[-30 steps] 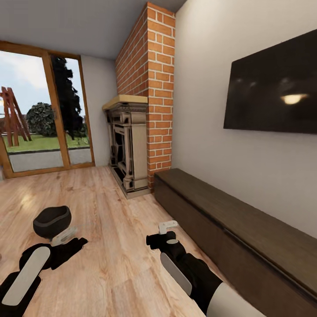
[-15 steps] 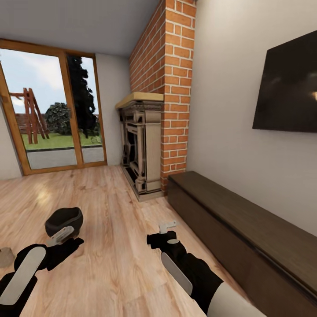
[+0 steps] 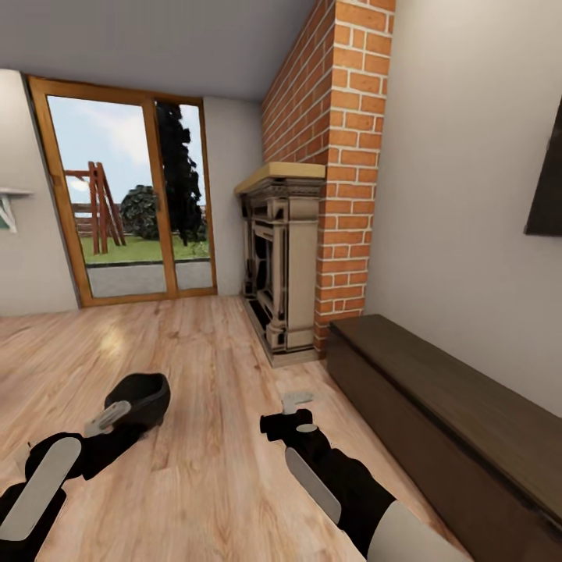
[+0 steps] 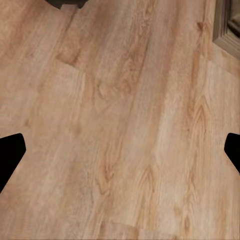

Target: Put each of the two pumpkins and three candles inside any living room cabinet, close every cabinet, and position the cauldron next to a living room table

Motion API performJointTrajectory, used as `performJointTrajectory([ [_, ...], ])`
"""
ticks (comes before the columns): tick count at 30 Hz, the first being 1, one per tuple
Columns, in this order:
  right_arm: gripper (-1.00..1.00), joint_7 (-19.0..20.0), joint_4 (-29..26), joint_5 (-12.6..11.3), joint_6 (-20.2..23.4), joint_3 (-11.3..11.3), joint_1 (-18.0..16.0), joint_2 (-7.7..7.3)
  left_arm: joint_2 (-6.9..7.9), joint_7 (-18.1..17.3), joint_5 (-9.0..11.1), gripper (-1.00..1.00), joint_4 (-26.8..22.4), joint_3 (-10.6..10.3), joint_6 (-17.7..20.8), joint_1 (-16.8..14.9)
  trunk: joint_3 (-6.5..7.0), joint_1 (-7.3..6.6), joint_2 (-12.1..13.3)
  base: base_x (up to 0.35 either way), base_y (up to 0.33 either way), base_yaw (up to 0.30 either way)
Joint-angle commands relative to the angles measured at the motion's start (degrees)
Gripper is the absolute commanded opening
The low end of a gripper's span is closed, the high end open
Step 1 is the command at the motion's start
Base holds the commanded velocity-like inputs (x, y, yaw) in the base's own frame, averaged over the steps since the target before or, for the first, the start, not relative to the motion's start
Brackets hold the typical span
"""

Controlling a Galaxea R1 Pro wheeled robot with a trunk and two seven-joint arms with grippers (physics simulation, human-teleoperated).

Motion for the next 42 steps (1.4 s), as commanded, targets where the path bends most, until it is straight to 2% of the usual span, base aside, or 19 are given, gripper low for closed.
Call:
performJointTrajectory([
  [1,1.0,-0.52,-0.07,-0.45,0.15,0.17,-0.07,-0.01,0.01,0.55,0.6,1.0,-0.06,0.02,0.07,-0.04,-0.04,0.02,-0.03,0.332,0.134,0.258],
  [14,1.0,-0.52,-0.07,-0.39,0.14,0.23,-0.07,0.09,-0.02,0.53,0.63,1.0,-0.06,0.02,0.07,-0.04,0.15,0.02,-0.03,0.316,0.151,0.268],
  [25,1.0,-0.47,0.1,-0.5,0.93,0.38,-0.07,0.11,-0.08,0.53,0.69,1.0,-0.06,-0.06,0.07,-0.04,-0.31,0.02,-0.03,0.327,0.018,0.236],
  [34,1.0,-0.04,0.15,-0.65,4.85,0.35,-0.07,0.19,-0.28,0.59,0.69,1.0,-0.6,-0.42,0.07,-0.04,-0.99,0.02,-0.03,0.059,0.0,0.171],
  [42,1.0,0.09,0.26,-0.67,5.46,0.35,-0.07,0.2,-0.23,0.71,0.78,1.0,-0.64,-0.35,0.15,-0.04,0.15,-0.18,0.08,0.001,0.0,0.163],
])
